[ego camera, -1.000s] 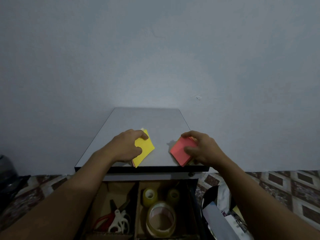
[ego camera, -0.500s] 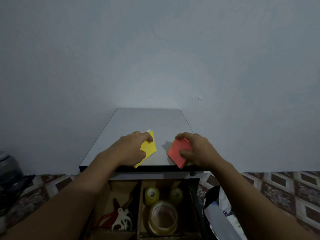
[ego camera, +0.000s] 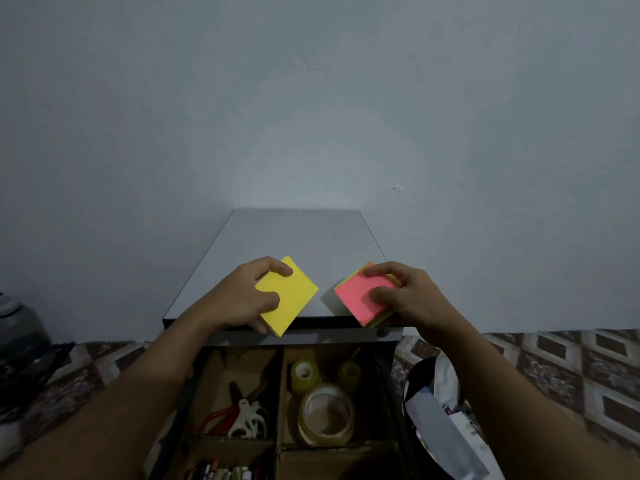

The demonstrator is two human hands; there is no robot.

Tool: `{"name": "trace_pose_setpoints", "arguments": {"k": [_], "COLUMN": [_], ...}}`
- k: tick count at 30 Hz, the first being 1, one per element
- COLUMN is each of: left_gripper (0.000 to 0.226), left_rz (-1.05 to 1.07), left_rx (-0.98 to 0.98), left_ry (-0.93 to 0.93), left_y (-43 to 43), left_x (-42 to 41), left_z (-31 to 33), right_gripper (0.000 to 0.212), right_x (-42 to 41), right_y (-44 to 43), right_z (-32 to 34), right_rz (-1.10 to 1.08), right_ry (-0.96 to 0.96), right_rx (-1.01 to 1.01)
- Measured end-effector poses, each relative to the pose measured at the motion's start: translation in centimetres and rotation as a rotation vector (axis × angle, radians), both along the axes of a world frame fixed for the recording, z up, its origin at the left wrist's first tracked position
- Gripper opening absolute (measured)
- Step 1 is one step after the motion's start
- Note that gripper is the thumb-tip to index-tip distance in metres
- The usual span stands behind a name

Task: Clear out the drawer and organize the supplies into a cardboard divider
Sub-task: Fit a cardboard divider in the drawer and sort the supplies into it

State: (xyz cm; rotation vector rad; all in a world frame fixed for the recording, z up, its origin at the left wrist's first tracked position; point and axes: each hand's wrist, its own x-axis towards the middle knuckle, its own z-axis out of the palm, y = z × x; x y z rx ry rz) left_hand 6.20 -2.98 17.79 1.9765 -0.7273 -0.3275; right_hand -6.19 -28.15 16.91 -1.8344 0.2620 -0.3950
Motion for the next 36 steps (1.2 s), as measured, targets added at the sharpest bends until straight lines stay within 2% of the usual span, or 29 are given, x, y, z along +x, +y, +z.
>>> {"name": "trace_pose_setpoints", "arguments": {"k": [3, 6, 10, 16, 22, 26, 30, 34, 36], "left_gripper": [0.044, 0.044, 0.043, 0.066, 0.062, 0.061, 0.062, 0.070, 0.071], "left_rz": [-0.041, -0.125, -0.297, -0.538, -0.628, -0.699, -0.638, -0.636, -0.556], "left_rx": [-0.089, -0.095, 0.025, 0.252, 0.481, 0.590, 0.692, 0.824, 0.885], "left_ry": [0.133, 0.250, 0.350, 0.395, 0.212, 0.157, 0.092, -0.134, -0.154], "left_y": [1.1, 2.1, 2.6, 0.0, -2.6, -3.3, -3.5, -3.5, -3.4], "left_x": [-1.4, -2.8, -4.9, -9.3, -12.4, -13.9, -14.3, -15.1, -15.4], "left_z": [-0.6, -1.8, -4.3, -8.0, -9.5, -10.7, -11.5, -11.4, -10.8], "right_gripper": [0.029, 0.030, 0.030, 0.030, 0.031, 0.030, 0.030, 0.031, 0.030], "right_x": [-1.3, -3.0, -4.8, -6.7, -8.1, -8.6, -8.6, -8.7, -8.9], "right_y": [0.3, 0.8, 1.0, 1.7, 1.5, 1.4, 1.7, 2.0, 2.0], "right_z": [-0.4, -0.6, -2.0, -3.7, -4.4, -4.8, -5.1, -5.1, -5.1], "right_rz": [0.010, 0.019, 0.022, 0.020, 0.003, 0.005, 0.015, 0.028, 0.030], "right_ry": [-0.016, -0.023, -0.015, -0.010, 0.006, 0.014, 0.015, 0.026, 0.042], "right_rx": [0.173, 0.298, 0.338, 0.413, 0.413, 0.392, 0.395, 0.384, 0.375]}}
